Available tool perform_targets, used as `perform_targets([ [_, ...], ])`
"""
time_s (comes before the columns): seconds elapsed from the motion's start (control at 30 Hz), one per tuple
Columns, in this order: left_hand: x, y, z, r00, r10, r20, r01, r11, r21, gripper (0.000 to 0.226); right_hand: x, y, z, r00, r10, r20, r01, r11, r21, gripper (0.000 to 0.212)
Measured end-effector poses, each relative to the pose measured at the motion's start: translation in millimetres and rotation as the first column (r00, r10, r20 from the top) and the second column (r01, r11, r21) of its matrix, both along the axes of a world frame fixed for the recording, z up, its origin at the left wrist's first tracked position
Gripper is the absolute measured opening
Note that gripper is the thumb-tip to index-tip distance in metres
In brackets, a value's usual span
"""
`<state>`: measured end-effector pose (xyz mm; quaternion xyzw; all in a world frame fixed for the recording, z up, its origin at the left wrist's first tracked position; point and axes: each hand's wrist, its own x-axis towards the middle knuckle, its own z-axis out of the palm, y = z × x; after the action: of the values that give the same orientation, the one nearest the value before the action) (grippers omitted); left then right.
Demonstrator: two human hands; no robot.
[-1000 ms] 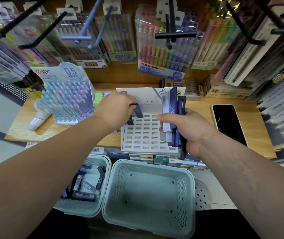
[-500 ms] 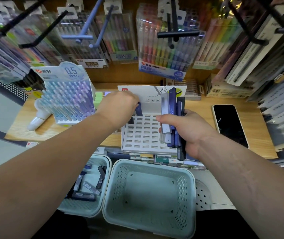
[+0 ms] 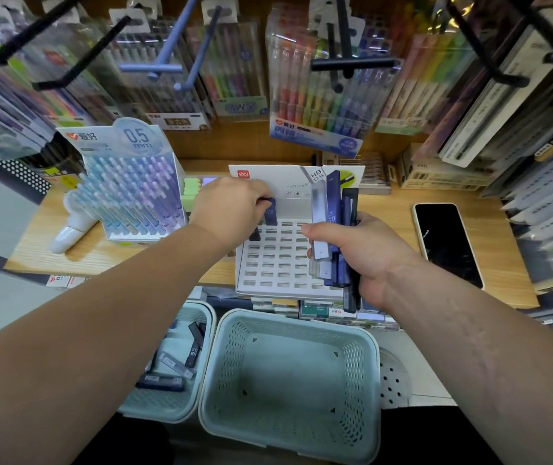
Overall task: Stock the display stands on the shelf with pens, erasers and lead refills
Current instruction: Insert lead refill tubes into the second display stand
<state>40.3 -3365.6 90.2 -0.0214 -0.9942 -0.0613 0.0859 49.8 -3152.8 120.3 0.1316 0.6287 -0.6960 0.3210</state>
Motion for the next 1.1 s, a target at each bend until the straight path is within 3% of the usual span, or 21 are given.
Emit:
perform_targets([
  [0.17,-2,1,-10,0.999,-0.001,-0.040,-0.001,0.999,-0.039,0.020,0,-1,0,1.000,0.013,0.007,-0.012,1.000,-0.020,0.042],
  [0.33,5,6,-12,0.998,-0.043,0.035,0.046,0.992,-0.117,0.023,1,-4,4,0.999,0.034,0.017,-0.033,0.998,-0.054,0.043],
  [0.4,12,7,-7,0.999,-0.042,-0.002,0.042,0.999,-0.021,0.023,1,-5,4,0.999,0.029,0.013,-0.028,0.998,-0.049,0.042],
  [0.47,23,15,0,0.997,0.006,-0.072,0.008,0.981,0.195,0.023,1,-7,5,1.000,0.017,0.001,-0.017,0.999,-0.048,0.039],
  [0.5,29,22,6,0.996,0.062,-0.058,-0.037,0.931,0.363,0.024,1,-7,4,1.000,0.005,-0.005,-0.005,0.999,-0.050,0.037],
  [0.57,42,40,17,0.983,0.114,0.143,-0.183,0.669,0.720,0.026,1,-8,3,0.999,-0.024,-0.023,0.023,0.999,-0.048,0.038],
  [0.63,55,55,24,0.957,0.058,0.285,-0.284,0.393,0.874,0.026,1,-10,1,0.998,-0.039,-0.058,0.038,0.999,-0.019,0.047],
  [0.67,60,60,26,0.950,0.035,0.311,-0.305,0.323,0.896,0.024,2,-12,1,0.996,-0.046,-0.073,0.046,0.999,-0.009,0.053],
  [0.77,68,67,30,0.952,-0.003,0.306,-0.296,0.243,0.924,0.007,3,-15,1,0.993,-0.064,-0.094,0.064,0.998,-0.005,0.066],
  [0.93,69,68,27,0.956,-0.031,0.292,-0.284,0.167,0.944,0.011,5,-11,2,0.991,-0.059,-0.117,0.060,0.998,0.004,0.038],
  [1.1,68,63,25,0.907,-0.068,0.417,-0.422,-0.103,0.901,0.004,5,-12,1,0.995,-0.036,-0.094,0.037,0.999,0.004,0.035],
])
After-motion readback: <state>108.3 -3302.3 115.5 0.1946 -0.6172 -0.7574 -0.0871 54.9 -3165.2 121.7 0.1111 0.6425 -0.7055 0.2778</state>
